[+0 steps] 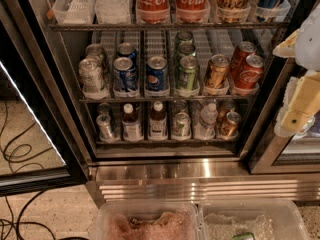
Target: Pick blue plastic bottle from bottom shelf of fridge
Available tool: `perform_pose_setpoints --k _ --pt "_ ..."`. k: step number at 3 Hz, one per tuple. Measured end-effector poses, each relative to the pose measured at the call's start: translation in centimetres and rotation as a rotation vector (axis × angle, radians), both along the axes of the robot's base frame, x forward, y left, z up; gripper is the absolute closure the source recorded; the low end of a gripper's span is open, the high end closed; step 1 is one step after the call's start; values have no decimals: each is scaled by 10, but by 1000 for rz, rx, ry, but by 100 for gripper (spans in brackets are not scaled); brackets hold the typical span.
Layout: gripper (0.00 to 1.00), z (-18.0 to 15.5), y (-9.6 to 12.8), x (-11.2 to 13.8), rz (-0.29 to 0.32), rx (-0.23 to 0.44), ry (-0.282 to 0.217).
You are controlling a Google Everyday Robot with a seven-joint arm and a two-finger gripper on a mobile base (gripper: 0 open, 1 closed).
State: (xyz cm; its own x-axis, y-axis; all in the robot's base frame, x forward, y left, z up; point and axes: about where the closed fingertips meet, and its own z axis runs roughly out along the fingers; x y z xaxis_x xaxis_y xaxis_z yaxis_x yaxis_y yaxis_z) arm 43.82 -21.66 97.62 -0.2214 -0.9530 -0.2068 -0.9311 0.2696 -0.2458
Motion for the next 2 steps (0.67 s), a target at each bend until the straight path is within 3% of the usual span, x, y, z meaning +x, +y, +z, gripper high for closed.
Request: perform_pose_setpoints --k 1,2 --pt "0 2 1 0 6 12 -18" --pt "0 -10 9 -3 19 93 -58"
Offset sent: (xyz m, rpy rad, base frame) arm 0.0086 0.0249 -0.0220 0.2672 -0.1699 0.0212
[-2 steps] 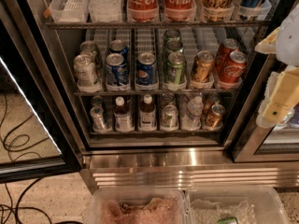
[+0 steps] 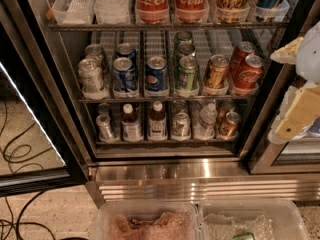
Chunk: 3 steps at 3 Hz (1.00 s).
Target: Pick blue plastic bottle from bottom shelf of fridge
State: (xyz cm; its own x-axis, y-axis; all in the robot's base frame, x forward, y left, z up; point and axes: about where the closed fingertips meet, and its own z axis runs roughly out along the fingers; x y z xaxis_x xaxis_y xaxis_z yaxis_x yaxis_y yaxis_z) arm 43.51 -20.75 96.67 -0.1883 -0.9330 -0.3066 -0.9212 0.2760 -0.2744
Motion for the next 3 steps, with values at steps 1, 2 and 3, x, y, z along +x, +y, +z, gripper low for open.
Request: perform_pose_setpoints --k 1,2,3 --pt "0 -15 27 7 88 95 -100" --pt "0 -27 55 23 172 165 -188" --pt "0 -23 58 27 188 166 -218"
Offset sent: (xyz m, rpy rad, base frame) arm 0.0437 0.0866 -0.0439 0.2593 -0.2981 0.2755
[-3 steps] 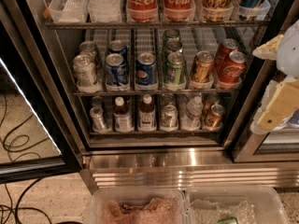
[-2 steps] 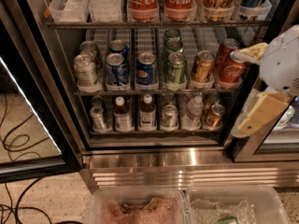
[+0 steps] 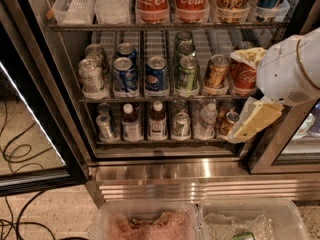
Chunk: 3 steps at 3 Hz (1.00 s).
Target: Pick blue plastic bottle from bottom shelf of fridge
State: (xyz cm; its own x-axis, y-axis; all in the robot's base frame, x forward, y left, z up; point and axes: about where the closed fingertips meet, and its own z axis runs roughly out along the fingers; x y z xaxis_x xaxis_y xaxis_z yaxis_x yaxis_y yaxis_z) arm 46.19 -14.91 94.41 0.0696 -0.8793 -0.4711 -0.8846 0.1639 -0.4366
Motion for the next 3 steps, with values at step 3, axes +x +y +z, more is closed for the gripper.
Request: perform_pose_setpoints --k 3 --pt "0 -50 31 15 -12 100 100"
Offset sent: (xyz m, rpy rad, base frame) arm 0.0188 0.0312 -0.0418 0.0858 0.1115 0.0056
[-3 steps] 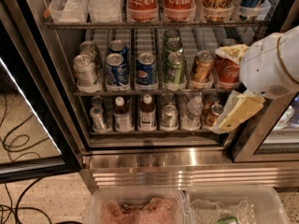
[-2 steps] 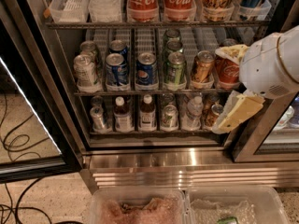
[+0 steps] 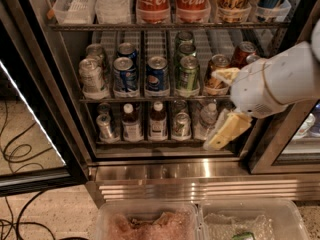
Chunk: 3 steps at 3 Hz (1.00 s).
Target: Pick blue plastic bottle from bottom shelf of fridge
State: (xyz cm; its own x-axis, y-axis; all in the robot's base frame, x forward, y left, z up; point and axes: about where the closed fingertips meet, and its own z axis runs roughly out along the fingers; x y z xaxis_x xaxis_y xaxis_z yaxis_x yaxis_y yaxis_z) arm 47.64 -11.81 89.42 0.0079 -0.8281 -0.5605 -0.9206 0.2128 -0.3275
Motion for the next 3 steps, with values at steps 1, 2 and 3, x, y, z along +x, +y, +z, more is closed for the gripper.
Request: perform_pose_setpoints --k 1,2,3 --pt "0 -37 12 5 -44 45 63" --pt "0 -68 29 3 -39 78 132" --pt "0 -69 29 2 -39 78 133"
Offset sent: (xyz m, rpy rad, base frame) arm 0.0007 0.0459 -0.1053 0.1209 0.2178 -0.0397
